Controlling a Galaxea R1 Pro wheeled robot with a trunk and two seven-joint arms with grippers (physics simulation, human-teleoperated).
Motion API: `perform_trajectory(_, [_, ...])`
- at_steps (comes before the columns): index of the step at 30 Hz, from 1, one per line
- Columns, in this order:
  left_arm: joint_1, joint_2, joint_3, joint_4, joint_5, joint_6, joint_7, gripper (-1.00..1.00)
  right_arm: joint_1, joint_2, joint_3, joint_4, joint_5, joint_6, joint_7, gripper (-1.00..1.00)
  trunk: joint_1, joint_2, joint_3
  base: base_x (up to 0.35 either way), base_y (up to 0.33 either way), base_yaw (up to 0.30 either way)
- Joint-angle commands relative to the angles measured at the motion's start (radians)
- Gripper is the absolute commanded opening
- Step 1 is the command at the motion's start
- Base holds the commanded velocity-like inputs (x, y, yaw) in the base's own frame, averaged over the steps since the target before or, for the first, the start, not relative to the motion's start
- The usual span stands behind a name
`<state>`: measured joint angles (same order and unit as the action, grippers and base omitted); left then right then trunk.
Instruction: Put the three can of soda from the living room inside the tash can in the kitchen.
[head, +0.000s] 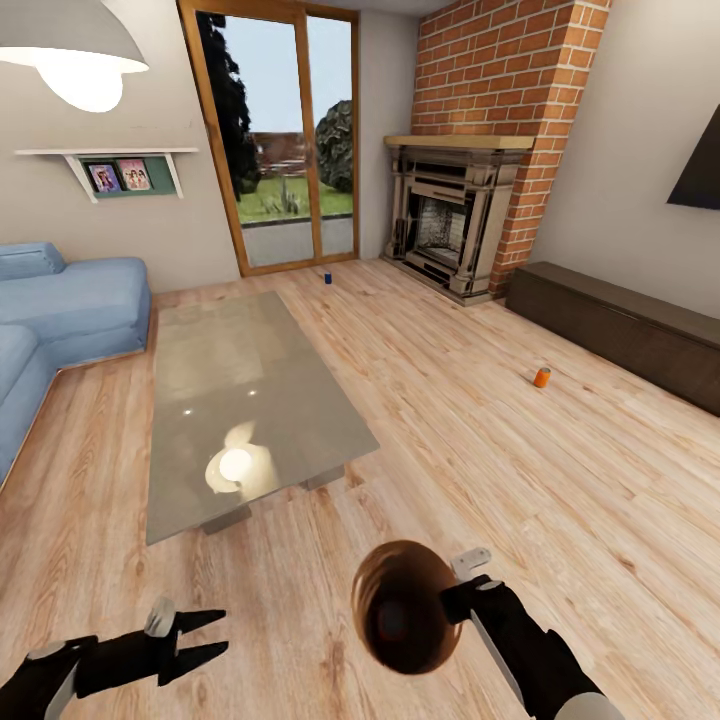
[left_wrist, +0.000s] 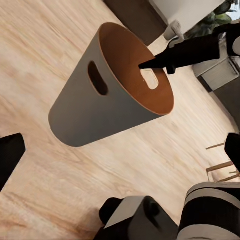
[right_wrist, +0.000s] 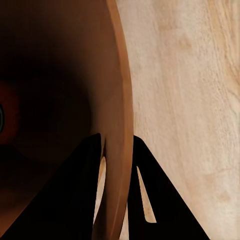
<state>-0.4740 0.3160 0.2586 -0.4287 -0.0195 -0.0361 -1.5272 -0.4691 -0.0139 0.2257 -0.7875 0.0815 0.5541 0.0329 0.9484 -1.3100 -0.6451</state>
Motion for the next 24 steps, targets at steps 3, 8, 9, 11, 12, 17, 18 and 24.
perform_trajectory(3, [0.0,0.003,0.016,0.023,0.001,-0.034,0.045,1.0,0.0,-0.015,-0.008,-0.001,-0.002,-0.006,0.03,-1.0,0.0,0.0,0.0,0.0,0.0,0.0])
perform_trajectory(8, [0.0,-0.001,0.021,0.033,0.003,-0.048,0.146,1.0,0.0,-0.027,-0.073,-0.001,-0.003,-0.009,0.042,-1.0,0.0,0.0,0.0,0.0,0.0,0.0])
perform_trajectory(9, [0.0,-0.001,0.022,0.034,0.003,-0.048,0.154,1.0,0.0,-0.028,-0.08,-0.001,-0.004,-0.009,0.043,-1.0,0.0,0.0,0.0,0.0,0.0,0.0])
perform_trajectory(11, [0.0,-0.001,0.023,0.034,0.003,-0.049,0.161,1.0,0.0,-0.028,-0.087,-0.001,-0.004,-0.009,0.043,-1.0,0.0,0.0,0.0,0.0,-0.012,0.0])
perform_trajectory(12, [0.0,-0.002,0.023,0.034,0.003,-0.049,0.163,1.0,0.0,-0.029,-0.089,-0.001,-0.004,-0.009,0.044,-1.0,0.0,0.0,0.0,0.0,-0.079,0.0])
perform_trajectory(17, [0.0,-0.002,0.024,0.034,0.003,-0.05,0.167,1.0,0.0,-0.029,-0.093,-0.001,-0.005,-0.01,0.045,-1.0,0.0,0.0,0.0,0.0,-0.172,0.0])
perform_trajectory(18, [0.0,-0.002,0.024,0.034,0.003,-0.05,0.168,1.0,0.0,-0.029,-0.093,-0.001,-0.005,-0.01,0.045,-1.0,0.0,0.0,0.0,0.0,-0.225,0.0])
perform_trajectory(24, [0.0,-0.002,0.024,0.035,0.003,-0.05,0.169,1.0,0.0,-0.029,-0.094,-0.002,-0.005,-0.01,0.045,-1.0,0.0,0.0,0.0,0.0,-0.187,0.0])
